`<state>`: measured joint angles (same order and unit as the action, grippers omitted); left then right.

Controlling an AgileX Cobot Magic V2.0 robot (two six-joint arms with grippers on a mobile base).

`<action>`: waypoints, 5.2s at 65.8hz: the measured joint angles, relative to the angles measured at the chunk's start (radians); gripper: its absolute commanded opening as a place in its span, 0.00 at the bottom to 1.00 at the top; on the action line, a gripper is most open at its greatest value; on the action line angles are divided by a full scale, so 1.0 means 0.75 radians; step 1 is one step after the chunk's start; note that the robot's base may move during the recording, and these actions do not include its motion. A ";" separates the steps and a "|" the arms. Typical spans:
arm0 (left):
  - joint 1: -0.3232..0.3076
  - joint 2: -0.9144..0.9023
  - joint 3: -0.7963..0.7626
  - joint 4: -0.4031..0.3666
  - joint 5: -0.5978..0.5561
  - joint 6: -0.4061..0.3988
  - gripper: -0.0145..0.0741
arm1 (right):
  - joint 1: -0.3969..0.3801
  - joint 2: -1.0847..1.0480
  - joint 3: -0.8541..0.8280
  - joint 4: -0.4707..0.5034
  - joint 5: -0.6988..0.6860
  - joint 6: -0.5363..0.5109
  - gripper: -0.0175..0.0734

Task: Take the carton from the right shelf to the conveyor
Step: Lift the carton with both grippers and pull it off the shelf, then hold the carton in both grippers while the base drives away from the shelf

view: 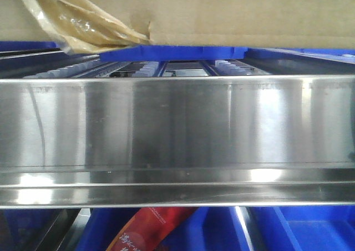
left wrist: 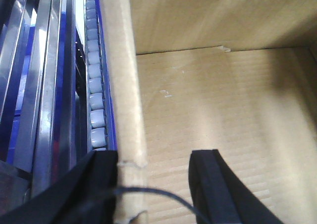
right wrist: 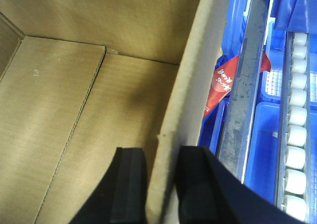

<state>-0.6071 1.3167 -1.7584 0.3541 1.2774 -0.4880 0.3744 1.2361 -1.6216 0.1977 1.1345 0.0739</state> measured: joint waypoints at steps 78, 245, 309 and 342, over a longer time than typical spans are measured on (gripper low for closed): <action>0.000 0.000 0.000 0.003 -0.005 -0.003 0.15 | 0.000 0.000 0.000 0.002 -0.008 0.000 0.12; 0.000 0.002 0.000 0.006 -0.008 -0.003 0.15 | -0.003 0.000 0.000 0.002 -0.008 0.000 0.12; 0.000 0.002 0.000 0.008 -0.008 -0.003 0.15 | -0.003 0.000 0.000 0.002 -0.008 0.000 0.12; 0.000 0.002 0.000 0.011 -0.008 -0.003 0.15 | -0.003 0.000 0.000 0.002 -0.008 0.000 0.12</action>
<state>-0.6071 1.3185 -1.7584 0.3620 1.2714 -0.4901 0.3722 1.2361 -1.6216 0.1990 1.1285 0.0739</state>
